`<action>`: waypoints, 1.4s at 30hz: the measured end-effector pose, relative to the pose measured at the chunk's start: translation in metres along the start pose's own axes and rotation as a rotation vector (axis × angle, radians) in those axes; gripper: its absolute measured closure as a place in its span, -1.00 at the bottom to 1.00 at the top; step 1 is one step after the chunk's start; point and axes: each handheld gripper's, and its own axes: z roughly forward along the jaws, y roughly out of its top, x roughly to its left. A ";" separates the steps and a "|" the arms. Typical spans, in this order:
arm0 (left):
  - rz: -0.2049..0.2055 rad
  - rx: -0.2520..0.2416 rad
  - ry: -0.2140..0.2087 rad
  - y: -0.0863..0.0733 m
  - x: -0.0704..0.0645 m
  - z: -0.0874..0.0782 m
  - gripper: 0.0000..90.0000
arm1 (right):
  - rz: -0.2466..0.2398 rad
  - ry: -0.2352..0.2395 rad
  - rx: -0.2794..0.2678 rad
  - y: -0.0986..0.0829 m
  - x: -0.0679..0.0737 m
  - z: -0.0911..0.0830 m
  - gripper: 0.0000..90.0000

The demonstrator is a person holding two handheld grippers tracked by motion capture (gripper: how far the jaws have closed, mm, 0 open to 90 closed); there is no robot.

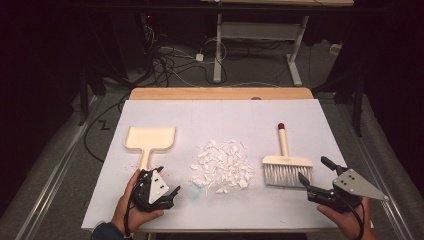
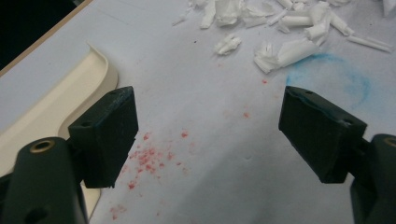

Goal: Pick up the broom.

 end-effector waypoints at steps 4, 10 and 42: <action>0.008 -0.011 -0.008 0.000 -0.002 -0.002 -0.58 | -0.018 -0.029 0.051 -0.004 0.004 0.007 -0.57; 0.001 -0.004 -0.021 -0.003 0.000 0.000 -0.58 | -0.031 -0.078 0.040 0.000 0.001 0.008 -0.55; 0.027 0.029 -0.049 -0.008 -0.004 -0.002 -0.58 | 0.250 -0.014 0.639 -0.001 -0.044 0.184 0.25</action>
